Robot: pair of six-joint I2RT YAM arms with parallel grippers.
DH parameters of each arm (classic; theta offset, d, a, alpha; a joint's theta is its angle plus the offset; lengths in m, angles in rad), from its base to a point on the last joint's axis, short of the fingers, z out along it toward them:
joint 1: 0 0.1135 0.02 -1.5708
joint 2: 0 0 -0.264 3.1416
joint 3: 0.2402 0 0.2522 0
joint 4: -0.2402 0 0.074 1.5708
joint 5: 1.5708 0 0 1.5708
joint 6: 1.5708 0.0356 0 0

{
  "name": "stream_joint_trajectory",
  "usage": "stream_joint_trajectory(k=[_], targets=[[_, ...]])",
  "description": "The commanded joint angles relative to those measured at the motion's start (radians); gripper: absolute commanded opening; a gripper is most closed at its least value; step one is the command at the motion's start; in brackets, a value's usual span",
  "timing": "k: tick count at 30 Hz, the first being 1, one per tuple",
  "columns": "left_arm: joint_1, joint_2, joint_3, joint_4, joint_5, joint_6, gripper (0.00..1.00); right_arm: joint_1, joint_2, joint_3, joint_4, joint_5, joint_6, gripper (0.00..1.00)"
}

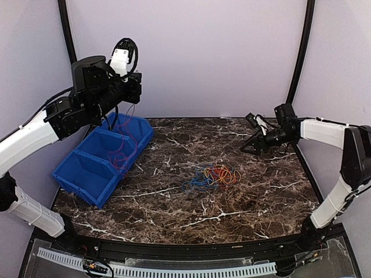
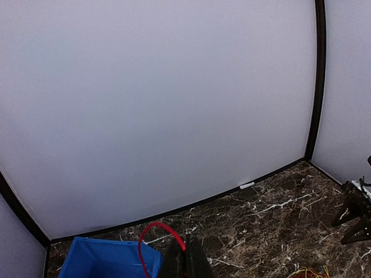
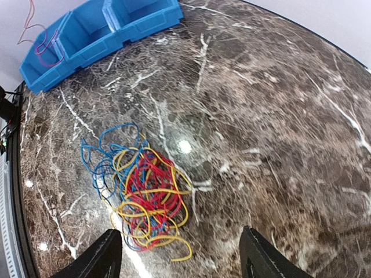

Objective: Untangle the cables

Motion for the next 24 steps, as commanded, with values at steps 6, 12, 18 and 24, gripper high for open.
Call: stream_joint_trajectory(k=[6, 12, 18, 24], targets=[[0.049, 0.059, 0.172, -0.104, 0.067, -0.058, 0.0, -0.148, -0.268, -0.319, 0.302, -0.067, 0.088, 0.74], [0.065, 0.13, 0.316, -0.125, 0.097, -0.017, 0.0, -0.153, -0.232, -0.314, 0.314, -0.055, 0.079, 0.74], [0.083, 0.273, 0.588, -0.281, 0.116, -0.038, 0.0, -0.156, -0.239, -0.325, 0.314, -0.048, 0.071, 0.74], [0.139, 0.359, 0.719, -0.375, 0.127, -0.062, 0.0, -0.159, -0.248, -0.329, 0.319, -0.053, 0.082, 0.73]])
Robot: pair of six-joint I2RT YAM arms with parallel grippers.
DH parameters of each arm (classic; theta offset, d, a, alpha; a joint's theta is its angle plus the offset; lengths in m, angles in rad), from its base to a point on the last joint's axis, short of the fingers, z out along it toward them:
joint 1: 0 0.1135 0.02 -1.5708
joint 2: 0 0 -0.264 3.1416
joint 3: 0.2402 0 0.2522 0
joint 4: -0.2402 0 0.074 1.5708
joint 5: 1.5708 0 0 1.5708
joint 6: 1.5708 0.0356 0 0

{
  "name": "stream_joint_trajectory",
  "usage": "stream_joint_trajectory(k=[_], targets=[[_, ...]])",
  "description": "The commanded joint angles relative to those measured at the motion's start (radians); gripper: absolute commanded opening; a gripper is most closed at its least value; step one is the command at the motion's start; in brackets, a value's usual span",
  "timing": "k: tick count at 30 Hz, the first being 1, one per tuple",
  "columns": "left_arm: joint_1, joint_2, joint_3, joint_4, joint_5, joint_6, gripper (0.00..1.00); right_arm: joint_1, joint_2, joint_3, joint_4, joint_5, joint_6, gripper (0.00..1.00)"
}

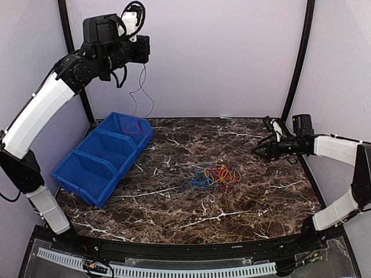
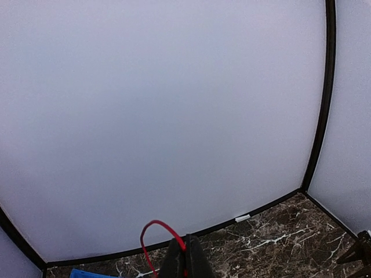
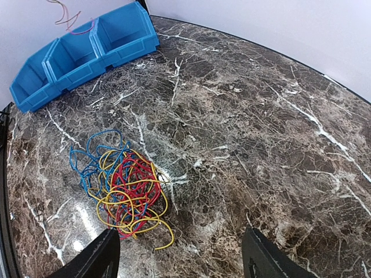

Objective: Untangle the cables

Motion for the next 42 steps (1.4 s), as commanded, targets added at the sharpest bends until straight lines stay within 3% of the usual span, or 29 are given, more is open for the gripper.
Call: stream_joint_trajectory(k=[1, 16, 39, 42], targets=[[0.055, 0.01, 0.049, -0.085, 0.042, -0.03, 0.0, -0.009, -0.02, -0.011, 0.04, -0.011, 0.013, 0.73], [0.3, 0.067, 0.046, -0.091, 0.335, -0.17, 0.0, -0.031, -0.02, -0.02, 0.044, 0.013, 0.009, 0.73], [0.525, 0.028, -0.2, -0.008, 0.361, -0.173, 0.0, -0.079, -0.006, -0.041, 0.062, -0.01, 0.007, 0.72], [0.546, 0.012, -0.198, 0.007, 0.433, -0.147, 0.0, -0.079, -0.007, -0.044, 0.067, -0.007, 0.008, 0.72]])
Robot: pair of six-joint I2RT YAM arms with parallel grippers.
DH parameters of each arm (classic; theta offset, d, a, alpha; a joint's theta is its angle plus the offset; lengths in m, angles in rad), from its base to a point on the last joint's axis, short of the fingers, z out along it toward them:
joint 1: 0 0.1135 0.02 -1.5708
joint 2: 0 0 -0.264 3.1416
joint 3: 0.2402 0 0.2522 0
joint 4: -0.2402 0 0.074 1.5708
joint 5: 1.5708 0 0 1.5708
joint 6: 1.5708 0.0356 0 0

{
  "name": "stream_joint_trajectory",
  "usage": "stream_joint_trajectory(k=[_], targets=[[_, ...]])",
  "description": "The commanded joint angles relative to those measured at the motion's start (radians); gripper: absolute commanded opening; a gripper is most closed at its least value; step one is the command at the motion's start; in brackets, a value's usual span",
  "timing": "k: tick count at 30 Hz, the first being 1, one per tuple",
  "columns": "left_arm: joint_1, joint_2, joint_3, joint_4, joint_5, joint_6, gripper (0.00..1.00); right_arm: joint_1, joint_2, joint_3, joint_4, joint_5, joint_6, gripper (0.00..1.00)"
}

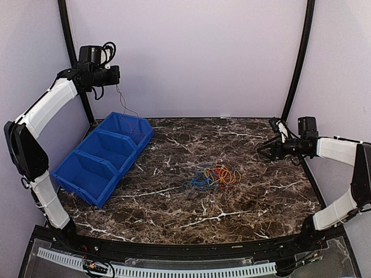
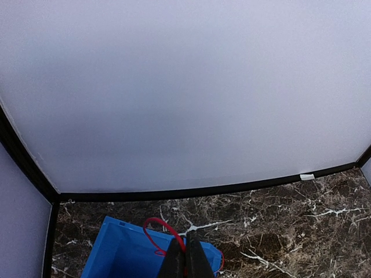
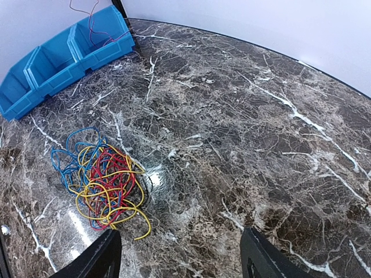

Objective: Untangle the cables

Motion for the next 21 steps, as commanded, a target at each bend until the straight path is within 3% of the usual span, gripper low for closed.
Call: stream_joint_trajectory(k=[1, 4, 12, 16, 21], targets=[[0.031, -0.088, 0.008, 0.06, 0.087, 0.035, 0.0, -0.002, -0.004, -0.012, 0.041, -0.021, 0.005, 0.72], [0.032, -0.099, 0.04, 0.078, 0.246, 0.057, 0.0, -0.001, 0.002, -0.011, 0.043, -0.025, 0.004, 0.72], [0.032, -0.09, 0.189, 0.204, 0.46, -0.006, 0.0, -0.002, 0.05, 0.003, 0.051, -0.043, 0.007, 0.71], [0.032, -0.044, 0.274, 0.193, 0.483, -0.049, 0.0, -0.002, 0.069, 0.012, 0.04, -0.051, 0.006, 0.71], [0.032, -0.036, 0.275, 0.18, 0.477, -0.051, 0.0, -0.002, 0.051, 0.001, 0.05, -0.046, -0.001, 0.71]])
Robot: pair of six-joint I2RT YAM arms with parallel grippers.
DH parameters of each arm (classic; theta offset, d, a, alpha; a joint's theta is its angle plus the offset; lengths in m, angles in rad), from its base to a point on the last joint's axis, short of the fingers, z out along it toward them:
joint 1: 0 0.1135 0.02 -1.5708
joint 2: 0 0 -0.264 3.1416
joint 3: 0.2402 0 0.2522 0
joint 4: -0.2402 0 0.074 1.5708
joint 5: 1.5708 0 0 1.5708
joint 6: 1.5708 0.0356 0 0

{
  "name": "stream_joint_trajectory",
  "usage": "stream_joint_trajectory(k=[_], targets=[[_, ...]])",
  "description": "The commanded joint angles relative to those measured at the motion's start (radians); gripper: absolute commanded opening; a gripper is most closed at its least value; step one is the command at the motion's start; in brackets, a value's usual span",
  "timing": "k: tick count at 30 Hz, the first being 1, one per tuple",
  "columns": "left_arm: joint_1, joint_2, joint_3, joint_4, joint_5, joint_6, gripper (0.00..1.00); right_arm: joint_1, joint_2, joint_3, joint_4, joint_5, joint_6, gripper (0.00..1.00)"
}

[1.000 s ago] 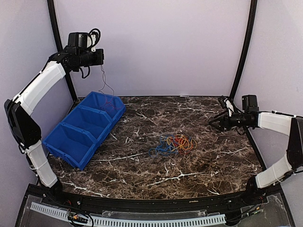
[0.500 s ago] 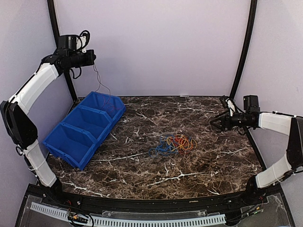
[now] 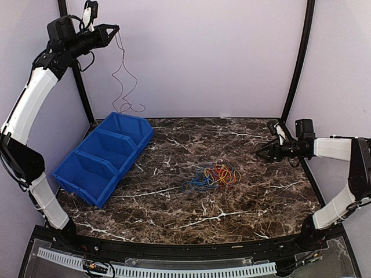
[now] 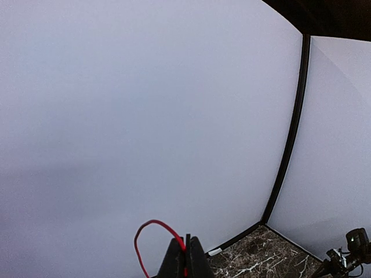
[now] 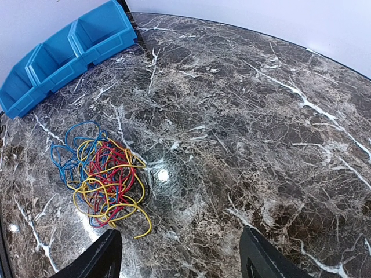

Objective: Untangle the cables

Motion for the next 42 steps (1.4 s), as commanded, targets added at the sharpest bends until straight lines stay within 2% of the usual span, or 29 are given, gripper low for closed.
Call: stream_joint_trajectory(k=[1, 16, 25, 42], targets=[[-0.001, 0.011, 0.004, -0.007, 0.032, -0.017, 0.0, -0.002, -0.016, 0.0, 0.033, -0.021, -0.001, 0.71], [-0.001, 0.043, -0.051, -0.069, -0.064, 0.076, 0.0, -0.002, 0.021, 0.008, 0.027, -0.013, -0.004, 0.71], [-0.001, 0.061, -0.098, -0.102, -0.177, 0.145, 0.0, -0.002, 0.022, 0.005, 0.025, -0.008, -0.017, 0.71], [0.005, -0.021, -0.196, -0.054, -0.166, 0.175, 0.0, -0.002, 0.042, 0.014, 0.013, -0.011, -0.023, 0.71]])
